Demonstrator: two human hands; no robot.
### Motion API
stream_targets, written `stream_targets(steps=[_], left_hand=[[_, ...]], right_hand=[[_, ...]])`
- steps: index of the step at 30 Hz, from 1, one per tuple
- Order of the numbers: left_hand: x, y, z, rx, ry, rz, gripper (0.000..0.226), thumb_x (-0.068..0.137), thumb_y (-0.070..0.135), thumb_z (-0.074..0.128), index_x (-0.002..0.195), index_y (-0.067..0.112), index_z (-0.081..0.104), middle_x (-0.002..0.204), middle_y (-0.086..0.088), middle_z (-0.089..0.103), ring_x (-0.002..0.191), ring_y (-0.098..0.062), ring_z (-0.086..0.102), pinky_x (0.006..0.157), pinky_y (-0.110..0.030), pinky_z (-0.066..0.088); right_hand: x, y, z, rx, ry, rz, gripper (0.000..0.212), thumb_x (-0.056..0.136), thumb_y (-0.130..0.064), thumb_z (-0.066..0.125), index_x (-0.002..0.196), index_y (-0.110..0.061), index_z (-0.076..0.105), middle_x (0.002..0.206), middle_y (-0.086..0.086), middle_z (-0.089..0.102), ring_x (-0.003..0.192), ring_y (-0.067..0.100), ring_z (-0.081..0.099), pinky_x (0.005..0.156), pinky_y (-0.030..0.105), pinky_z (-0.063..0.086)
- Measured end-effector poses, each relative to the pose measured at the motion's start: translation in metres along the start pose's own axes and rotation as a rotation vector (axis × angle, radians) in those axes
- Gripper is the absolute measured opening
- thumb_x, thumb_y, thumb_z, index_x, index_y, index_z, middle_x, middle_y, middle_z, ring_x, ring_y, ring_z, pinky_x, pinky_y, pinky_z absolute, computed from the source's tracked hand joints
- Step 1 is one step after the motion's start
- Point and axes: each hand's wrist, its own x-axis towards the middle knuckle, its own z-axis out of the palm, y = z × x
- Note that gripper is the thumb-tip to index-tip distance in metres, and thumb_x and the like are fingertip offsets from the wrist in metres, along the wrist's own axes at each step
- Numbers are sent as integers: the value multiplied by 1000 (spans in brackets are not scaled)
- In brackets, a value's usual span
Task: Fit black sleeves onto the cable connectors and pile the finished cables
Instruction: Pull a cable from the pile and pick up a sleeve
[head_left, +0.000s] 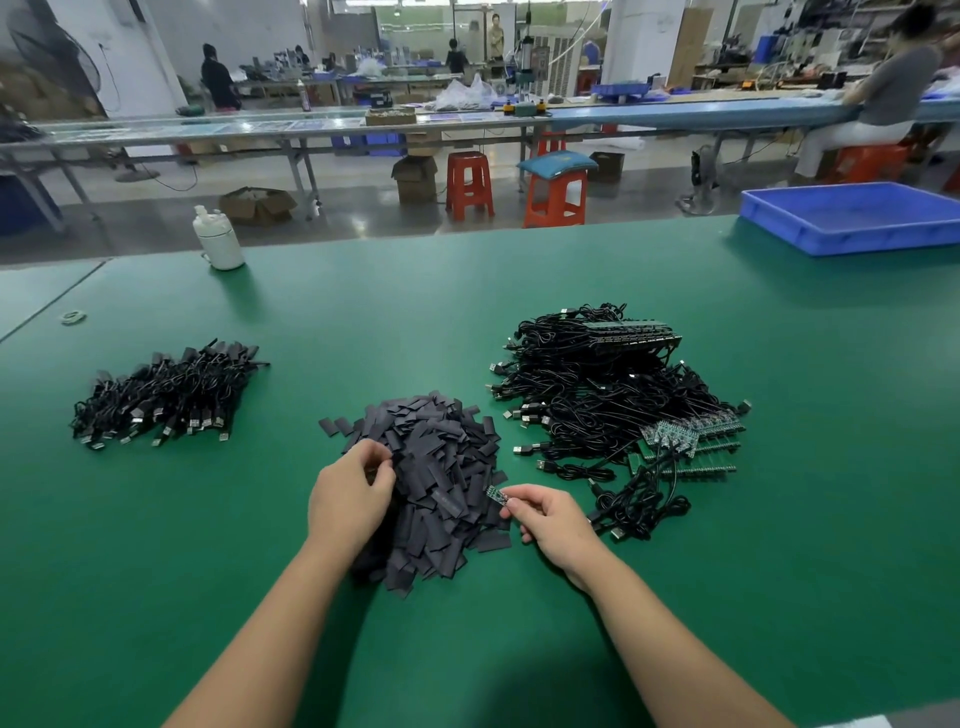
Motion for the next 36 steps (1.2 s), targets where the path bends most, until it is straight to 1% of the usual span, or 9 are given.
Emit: stream_targets(steps=[3,5,7,9,17,21,25,30,36], left_hand=[[-6,14,5,-144,-179,85,21,97,20,56,91,38,64,77,17,69,72,0,63,66,-20,47],[-13,22,12,-144,-294,121,23,99,21,54,103,40,68,86,20,69,76,7,61,78,-24,51],[-20,25,21,-127,-371,143,23,98,26,56,117,33,69,96,17,68,79,-2,61,85,-31,49],[-26,25,29,-100,-416,179,30,95,30,61,125,28,66,99,13,63,92,-12,62,84,-26,45],[-35,23,36,-54,-361,317,28,93,27,65,121,26,69,100,17,62,92,1,56,77,-1,34],[-38,24,39,-87,-354,340,26,91,25,67,117,27,71,98,20,64,90,11,55,80,-1,36],[-40,26,43,-82,-342,366,25,91,24,67,116,28,72,98,20,64,91,4,58,82,-6,39],[-39,25,46,-124,-286,342,20,90,21,69,108,26,75,89,20,64,85,8,57,77,-4,38],[-39,26,47,-136,-326,341,23,90,21,69,112,26,74,93,18,66,86,7,58,78,-5,38]], right_hand=[[0,1,-1,5,-9,3,21,99,-13,58,108,-28,70,85,-5,75,61,1,54,63,18,49],[0,1,-2,7,-21,7,20,99,-15,59,107,-29,71,83,-7,75,61,0,54,62,18,48],[0,0,-2,-3,-33,9,20,99,-17,60,108,-30,72,83,-8,75,61,0,54,61,18,47],[-2,1,-4,-8,-48,12,19,98,-18,60,108,-29,73,84,-7,75,60,0,53,61,18,46],[-5,1,-7,20,-103,13,18,97,-17,63,104,-27,76,88,-1,77,74,9,57,65,21,48],[-3,1,-9,35,-140,11,17,96,-17,64,102,-28,76,87,-1,76,73,11,55,66,22,48],[-3,2,-11,53,-161,14,17,96,-16,64,103,-26,76,85,0,76,74,12,56,68,23,49],[-2,3,-10,107,-152,15,17,96,-12,64,101,-22,77,82,1,74,69,12,54,64,22,48],[-2,3,-10,125,-152,20,18,96,-10,63,102,-21,76,82,2,74,67,10,54,65,21,49]])
